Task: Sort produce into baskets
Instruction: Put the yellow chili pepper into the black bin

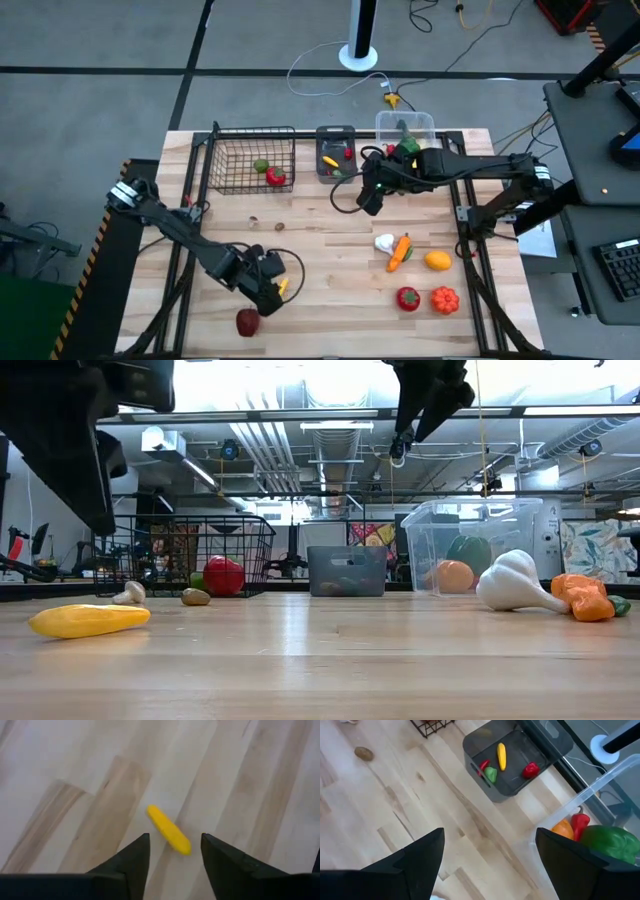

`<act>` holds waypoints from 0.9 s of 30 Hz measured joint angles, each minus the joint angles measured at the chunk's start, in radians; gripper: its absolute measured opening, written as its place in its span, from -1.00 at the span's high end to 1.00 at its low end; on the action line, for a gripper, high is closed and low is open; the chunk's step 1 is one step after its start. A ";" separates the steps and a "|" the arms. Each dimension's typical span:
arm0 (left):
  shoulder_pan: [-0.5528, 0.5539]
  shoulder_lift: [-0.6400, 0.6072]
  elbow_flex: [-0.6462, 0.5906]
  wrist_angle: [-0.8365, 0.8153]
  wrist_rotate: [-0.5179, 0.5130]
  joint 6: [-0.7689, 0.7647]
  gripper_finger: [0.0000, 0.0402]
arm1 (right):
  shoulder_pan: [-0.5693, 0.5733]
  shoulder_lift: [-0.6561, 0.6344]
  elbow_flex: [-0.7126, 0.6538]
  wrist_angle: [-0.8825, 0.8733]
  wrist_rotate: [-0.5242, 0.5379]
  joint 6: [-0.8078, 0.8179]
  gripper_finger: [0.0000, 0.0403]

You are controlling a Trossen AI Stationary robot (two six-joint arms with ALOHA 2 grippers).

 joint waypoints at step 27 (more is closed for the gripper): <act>0.002 0.301 0.151 -0.100 -0.011 -0.162 -0.01 | 0.000 0.001 0.000 0.006 -0.015 -0.056 -0.56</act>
